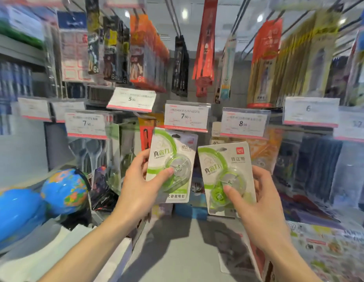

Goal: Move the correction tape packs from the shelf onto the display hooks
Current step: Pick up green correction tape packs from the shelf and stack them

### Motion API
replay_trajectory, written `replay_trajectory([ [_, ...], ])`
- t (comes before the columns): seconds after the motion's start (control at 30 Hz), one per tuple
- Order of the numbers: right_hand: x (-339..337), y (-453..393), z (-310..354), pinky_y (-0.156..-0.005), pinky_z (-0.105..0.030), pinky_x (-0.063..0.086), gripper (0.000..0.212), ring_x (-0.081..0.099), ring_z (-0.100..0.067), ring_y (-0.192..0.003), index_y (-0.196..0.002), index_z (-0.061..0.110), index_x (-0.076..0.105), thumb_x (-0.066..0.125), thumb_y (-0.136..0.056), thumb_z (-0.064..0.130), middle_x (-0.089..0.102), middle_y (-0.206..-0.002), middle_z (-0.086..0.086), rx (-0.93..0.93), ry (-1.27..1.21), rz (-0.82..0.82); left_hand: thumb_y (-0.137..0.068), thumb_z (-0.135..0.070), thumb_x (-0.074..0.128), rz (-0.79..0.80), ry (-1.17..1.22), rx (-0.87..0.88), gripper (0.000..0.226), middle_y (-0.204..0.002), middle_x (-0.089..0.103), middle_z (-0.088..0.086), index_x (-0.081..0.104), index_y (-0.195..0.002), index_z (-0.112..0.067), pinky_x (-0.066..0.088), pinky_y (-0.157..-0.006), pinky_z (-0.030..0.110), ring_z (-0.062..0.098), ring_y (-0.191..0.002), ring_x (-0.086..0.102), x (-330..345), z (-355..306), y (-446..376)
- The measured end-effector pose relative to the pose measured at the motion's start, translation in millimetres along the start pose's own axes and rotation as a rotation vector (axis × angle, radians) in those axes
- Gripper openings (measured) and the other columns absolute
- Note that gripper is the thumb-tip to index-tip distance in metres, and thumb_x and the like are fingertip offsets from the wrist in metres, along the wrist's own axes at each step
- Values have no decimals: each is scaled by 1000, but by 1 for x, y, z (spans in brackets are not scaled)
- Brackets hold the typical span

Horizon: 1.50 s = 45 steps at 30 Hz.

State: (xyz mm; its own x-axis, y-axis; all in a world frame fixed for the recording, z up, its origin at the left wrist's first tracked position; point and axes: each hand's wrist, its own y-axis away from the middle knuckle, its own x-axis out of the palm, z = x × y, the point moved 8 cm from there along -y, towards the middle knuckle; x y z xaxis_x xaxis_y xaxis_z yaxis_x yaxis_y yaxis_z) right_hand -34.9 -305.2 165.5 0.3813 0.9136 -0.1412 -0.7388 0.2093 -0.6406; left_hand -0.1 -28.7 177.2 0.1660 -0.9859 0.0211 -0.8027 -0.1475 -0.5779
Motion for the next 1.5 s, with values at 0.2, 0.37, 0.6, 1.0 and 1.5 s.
replay_trajectory([
  [0.2, -4, 0, 16, -72, -20, 54, 55, 66, 15, -97, -117, 59, 46, 82, -84, 36, 61, -115, 42, -76, 6, 49, -85, -18, 82, -75, -66, 30, 48, -117, 76, -11, 59, -125, -32, 58, -96, 43, 7, -108, 72, -6, -25, 13],
  [0.37, -7, -3, 26, -62, -6, 54, 54, 65, 19, -95, -112, 61, 46, 83, -85, 31, 61, -112, 44, -88, -12, 63, -86, -18, 81, -75, -104, 64, 46, -113, 77, -16, 59, -123, -35, 60, -93, 40, 4, -105, 73, -10, -40, 18],
  [0.6, -15, -8, 27, -65, -14, 55, 52, 66, 16, -94, -122, 46, 51, 83, -85, 31, 68, -113, 24, -49, 8, 50, -86, -20, 81, -46, -143, 151, 46, -110, 75, -24, 58, -121, -40, 58, -86, 25, -2, -105, 71, -15, -66, 8],
  [1.0, 42, -12, 22, -66, -9, 55, 46, 71, 12, -90, -118, 43, 52, 82, -87, 25, 69, -106, 37, -39, -17, 178, -87, -18, 80, -24, -224, 232, 46, -110, 73, -30, 56, -115, -46, 55, -79, 10, -6, -102, 71, -36, -93, -7],
  [1.5, 85, -73, 22, -87, -30, 59, 45, 71, 5, -94, -120, 35, 52, 81, -86, 40, 71, -108, 19, 46, -145, 113, -88, -19, 79, -43, -212, 208, 46, -106, 73, -32, 55, -122, -40, 53, -73, 5, -9, -98, 71, -51, -88, -16],
])
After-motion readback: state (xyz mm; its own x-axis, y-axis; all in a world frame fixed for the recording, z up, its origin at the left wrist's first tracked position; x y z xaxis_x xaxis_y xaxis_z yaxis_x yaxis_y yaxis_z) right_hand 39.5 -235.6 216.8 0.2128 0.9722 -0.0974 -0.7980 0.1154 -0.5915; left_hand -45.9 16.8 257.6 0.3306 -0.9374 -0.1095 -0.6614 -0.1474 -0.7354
